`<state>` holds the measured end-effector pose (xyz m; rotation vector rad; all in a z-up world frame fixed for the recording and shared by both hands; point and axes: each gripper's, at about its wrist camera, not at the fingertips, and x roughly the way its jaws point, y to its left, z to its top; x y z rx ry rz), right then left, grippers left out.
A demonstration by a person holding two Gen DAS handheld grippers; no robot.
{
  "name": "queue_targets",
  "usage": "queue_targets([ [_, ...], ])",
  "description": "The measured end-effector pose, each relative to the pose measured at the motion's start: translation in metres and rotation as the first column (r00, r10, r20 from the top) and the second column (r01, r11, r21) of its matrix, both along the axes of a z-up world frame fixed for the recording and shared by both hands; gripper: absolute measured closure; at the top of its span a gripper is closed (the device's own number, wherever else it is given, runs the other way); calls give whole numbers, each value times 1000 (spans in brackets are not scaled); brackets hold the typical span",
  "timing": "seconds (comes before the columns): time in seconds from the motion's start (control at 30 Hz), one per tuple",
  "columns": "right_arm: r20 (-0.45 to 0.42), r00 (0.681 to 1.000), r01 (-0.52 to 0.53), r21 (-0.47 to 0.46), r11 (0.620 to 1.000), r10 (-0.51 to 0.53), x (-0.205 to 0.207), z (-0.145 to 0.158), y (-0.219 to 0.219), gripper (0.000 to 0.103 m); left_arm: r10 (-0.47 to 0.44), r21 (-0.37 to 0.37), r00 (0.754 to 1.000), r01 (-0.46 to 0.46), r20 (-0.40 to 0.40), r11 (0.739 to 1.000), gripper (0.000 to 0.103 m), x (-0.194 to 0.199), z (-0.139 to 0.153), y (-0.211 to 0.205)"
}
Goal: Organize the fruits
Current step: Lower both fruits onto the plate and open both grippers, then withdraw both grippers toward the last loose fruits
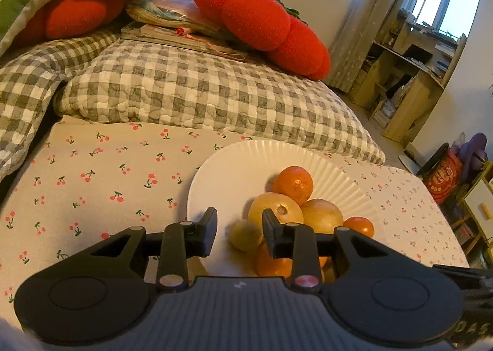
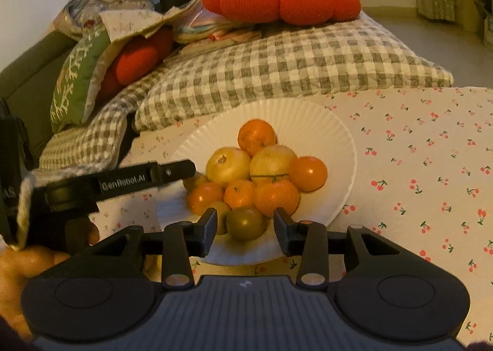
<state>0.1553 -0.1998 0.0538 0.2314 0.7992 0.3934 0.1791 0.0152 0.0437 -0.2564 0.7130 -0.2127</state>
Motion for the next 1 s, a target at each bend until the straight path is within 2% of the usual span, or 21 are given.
queue_targets([
  [0.2, 54, 998, -32, -37, 999, 34, -21, 15, 3, 54, -6, -6, 1000, 7, 9, 1000, 69, -11, 12, -4],
  [0.4, 105, 992, -60, -56, 997, 66, -31, 28, 5, 43, 1, 55, 998, -4, 58, 998, 49, -34, 34, -10],
  [0.47, 108, 992, -62, -54, 997, 67, -33, 30, 5, 42, 9, 77, 998, -14, 65, 997, 42, -43, 39, -7],
  [0.63, 111, 990, -77, -89, 993, 87, -40, 29, 9, 39, 25, 93, 998, -31, 65, 995, 34, -58, 44, 6],
  [0.8, 106, 988, -102, -106, 989, 113, -47, 31, 12, 15, 79, 104, 995, -85, 62, 991, 25, -71, 45, 23],
  [1.0, 84, 986, -137, -119, 983, 147, -52, 27, 19, 6, 141, 87, 989, -143, 35, 986, 20, -88, 45, 45],
])
